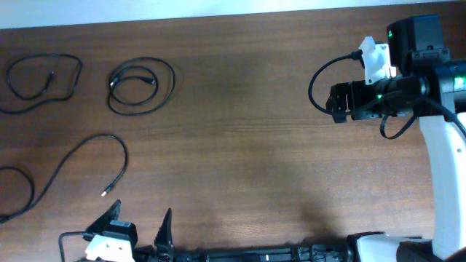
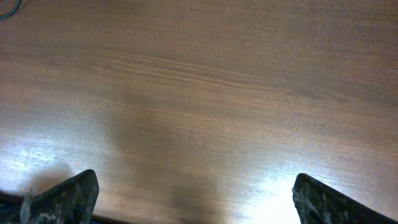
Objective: Untangle cables
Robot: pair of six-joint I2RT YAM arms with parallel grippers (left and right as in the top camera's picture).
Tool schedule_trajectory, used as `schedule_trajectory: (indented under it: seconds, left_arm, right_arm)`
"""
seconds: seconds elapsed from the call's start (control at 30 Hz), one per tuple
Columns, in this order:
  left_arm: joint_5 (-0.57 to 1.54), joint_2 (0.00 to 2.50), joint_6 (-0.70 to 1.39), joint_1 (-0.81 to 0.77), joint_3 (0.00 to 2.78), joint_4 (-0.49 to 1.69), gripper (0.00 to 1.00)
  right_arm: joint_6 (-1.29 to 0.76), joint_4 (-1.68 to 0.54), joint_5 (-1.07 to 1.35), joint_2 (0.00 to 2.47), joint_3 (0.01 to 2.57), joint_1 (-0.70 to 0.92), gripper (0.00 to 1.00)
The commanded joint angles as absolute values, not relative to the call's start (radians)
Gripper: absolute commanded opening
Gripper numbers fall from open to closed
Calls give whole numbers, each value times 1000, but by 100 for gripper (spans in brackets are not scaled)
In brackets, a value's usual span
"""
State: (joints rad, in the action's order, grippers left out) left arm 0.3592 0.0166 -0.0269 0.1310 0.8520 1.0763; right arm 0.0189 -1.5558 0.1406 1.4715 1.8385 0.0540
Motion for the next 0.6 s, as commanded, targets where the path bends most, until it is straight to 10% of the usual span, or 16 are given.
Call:
schedule_trajectory:
  seconds: [0.0, 0.57]
  left_arm:
    - [358, 6, -39, 127, 846, 1044, 99]
    - [356, 6, -39, 88, 217, 167, 99]
  right_arm:
    - [13, -1555, 146, 1464, 1851, 52, 99]
    - [13, -1555, 146, 1464, 1851, 52, 99]
